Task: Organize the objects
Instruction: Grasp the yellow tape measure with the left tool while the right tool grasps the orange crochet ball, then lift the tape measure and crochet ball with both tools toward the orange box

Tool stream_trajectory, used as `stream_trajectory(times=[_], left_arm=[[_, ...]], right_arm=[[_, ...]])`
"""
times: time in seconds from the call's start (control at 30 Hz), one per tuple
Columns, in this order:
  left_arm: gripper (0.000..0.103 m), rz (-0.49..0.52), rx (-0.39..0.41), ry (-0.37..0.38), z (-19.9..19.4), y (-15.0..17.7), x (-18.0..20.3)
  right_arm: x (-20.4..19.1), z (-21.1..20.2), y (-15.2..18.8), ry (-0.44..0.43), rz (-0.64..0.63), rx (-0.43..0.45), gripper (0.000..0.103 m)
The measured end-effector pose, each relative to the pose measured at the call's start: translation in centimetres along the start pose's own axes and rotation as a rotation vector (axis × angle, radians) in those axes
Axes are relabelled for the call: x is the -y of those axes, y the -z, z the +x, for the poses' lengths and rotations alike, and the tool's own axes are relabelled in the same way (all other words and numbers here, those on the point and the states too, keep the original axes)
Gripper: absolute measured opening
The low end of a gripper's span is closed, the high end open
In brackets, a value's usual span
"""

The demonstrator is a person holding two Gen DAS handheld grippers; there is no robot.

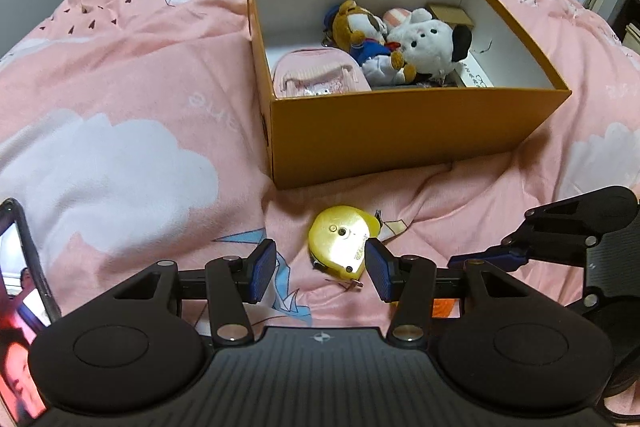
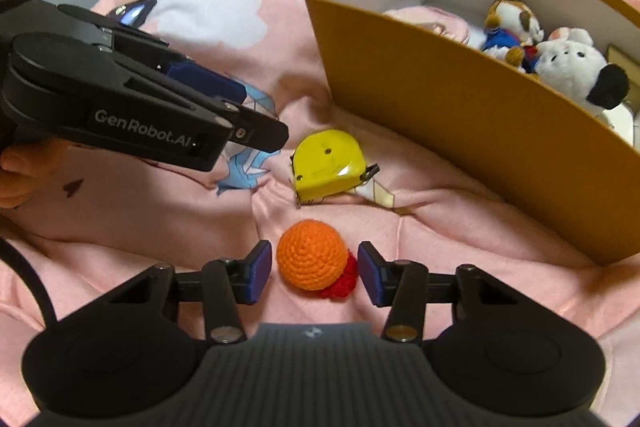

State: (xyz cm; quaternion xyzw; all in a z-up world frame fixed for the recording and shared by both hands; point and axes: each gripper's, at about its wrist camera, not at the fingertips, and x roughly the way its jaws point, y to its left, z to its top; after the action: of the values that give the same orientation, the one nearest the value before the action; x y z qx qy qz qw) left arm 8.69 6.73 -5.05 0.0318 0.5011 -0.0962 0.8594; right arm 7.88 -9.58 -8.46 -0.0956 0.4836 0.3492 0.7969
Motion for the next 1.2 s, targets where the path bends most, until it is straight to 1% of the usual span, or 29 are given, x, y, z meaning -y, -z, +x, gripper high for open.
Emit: stream_trajectory(times=[0.13, 0.33, 0.53, 0.7, 0.77, 0.93, 1.03, 1.2], left_arm=[[0.059, -0.002, -0.006, 0.003, 0.3, 0.1, -0.2], [0.059, 0.008, -0.014, 0.003, 0.6, 0.1, -0.2], [0.059, 0.033, -0.023, 0.02, 1.0, 0.0, 0.1], [0.059, 0.069, -0.036, 0.034, 1.8, -0.6, 0.3], [0.061, 0.081, -0.038, 0.038, 2.2, -0.9, 0.4], [0.067, 0.119, -0.044, 0.055, 3.2, -1.2, 0.8], [0.07, 0.135, -0.05, 0.057, 4.0, -1.3, 1.0], [0.071, 0.141, -0.08, 0.046, 5.7, -1.0, 1.4]], right_arm=[[0.0, 0.8, 0.0, -0.012, 0.004, -0.026, 0.042], [0.0, 1.0, 0.0, -0.015, 0.003, -0.035, 0.041], [0.0, 0.5, -0.1, -0.017, 0.005, -0.022, 0.04], [0.6, -0.7, -0.5, 0.006, 0.023, 0.006, 0.04], [1.1, -1.3, -0.6, 0.032, 0.034, 0.022, 0.04], [3.3, -3.2, -1.0, 0.139, 0.07, 0.082, 0.04], [4.6, -3.4, -1.0, 0.189, 0.093, 0.091, 0.04], [6.3, -2.7, -0.5, 0.208, 0.135, 0.073, 0.041]])
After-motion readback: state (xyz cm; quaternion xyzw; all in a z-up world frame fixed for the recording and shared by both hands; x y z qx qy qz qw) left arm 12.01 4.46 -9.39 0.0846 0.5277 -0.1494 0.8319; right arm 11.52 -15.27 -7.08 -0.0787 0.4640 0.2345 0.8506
